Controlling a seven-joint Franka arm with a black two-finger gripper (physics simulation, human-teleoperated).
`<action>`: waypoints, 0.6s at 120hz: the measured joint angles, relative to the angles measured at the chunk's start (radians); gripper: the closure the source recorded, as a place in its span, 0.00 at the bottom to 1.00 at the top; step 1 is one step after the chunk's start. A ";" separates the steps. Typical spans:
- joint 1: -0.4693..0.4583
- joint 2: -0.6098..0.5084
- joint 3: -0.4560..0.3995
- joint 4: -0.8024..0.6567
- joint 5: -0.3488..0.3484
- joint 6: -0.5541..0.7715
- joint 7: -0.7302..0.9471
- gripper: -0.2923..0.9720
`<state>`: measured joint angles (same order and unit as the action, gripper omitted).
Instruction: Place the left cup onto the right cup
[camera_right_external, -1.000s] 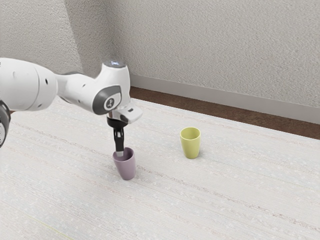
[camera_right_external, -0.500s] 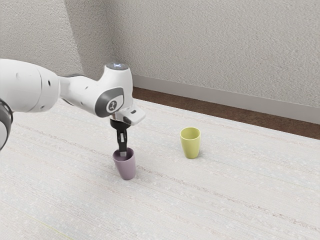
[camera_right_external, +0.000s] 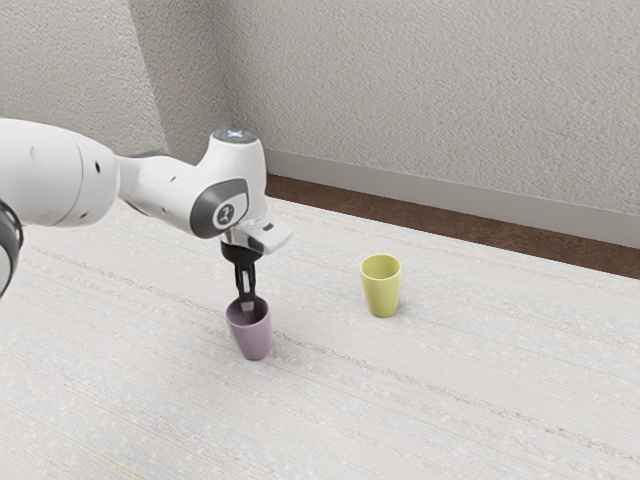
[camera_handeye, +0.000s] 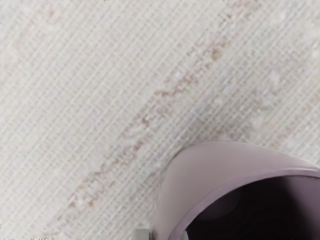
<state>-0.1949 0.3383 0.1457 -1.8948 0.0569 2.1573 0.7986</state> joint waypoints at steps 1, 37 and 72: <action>0.000 -0.001 0.000 0.000 0.000 0.000 0.000 0.83; 0.004 -0.039 0.000 0.003 0.010 -0.009 -0.012 0.85; 0.010 -0.074 0.000 0.015 0.015 -0.019 -0.018 0.85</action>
<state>-0.1849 0.2647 0.1456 -1.8796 0.0717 2.1385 0.7808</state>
